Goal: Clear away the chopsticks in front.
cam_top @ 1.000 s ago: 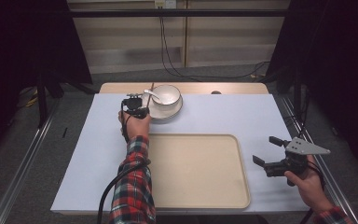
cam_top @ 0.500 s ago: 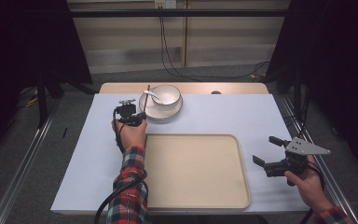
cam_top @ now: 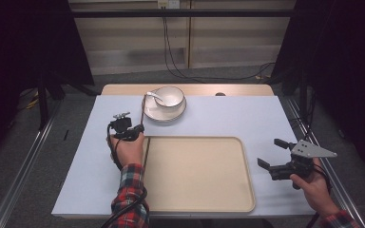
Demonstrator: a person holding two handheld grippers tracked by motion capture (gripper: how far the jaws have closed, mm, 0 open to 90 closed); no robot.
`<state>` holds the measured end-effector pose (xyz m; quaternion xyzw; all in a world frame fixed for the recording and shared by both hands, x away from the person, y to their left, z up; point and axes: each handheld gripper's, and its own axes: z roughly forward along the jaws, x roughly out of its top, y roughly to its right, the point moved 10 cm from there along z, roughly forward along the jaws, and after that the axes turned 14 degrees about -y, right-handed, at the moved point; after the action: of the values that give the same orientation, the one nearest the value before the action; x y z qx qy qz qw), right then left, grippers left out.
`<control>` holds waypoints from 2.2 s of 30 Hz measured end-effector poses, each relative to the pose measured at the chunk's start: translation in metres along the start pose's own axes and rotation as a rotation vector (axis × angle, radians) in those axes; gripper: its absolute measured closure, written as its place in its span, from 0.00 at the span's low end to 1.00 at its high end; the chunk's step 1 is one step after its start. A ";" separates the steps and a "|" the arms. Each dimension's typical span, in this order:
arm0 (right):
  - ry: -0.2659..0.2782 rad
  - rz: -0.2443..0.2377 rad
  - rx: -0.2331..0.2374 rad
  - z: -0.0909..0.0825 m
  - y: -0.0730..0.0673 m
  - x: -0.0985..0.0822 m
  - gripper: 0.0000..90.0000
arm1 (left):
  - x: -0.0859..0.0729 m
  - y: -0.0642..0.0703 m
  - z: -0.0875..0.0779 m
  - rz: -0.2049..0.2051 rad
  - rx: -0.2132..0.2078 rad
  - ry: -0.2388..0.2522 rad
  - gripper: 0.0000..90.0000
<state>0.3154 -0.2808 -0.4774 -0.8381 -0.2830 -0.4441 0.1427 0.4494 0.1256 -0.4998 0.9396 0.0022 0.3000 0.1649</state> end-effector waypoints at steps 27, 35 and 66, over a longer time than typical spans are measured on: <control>0.002 -0.007 0.006 0.001 -0.002 0.000 0.01 | -0.058 0.011 -0.038 -0.002 -0.045 0.029 0.95; -0.005 -0.005 0.008 0.001 -0.004 0.000 0.01 | -0.078 0.012 -0.047 -0.003 -0.059 0.019 0.95; 0.003 -0.019 0.014 0.000 -0.005 0.001 0.01 | -0.116 0.012 -0.079 0.038 -0.044 0.004 0.95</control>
<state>0.3134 -0.2766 -0.4769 -0.8338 -0.2938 -0.4444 0.1448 0.3084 0.1268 -0.5008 0.9350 -0.0217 0.3049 0.1797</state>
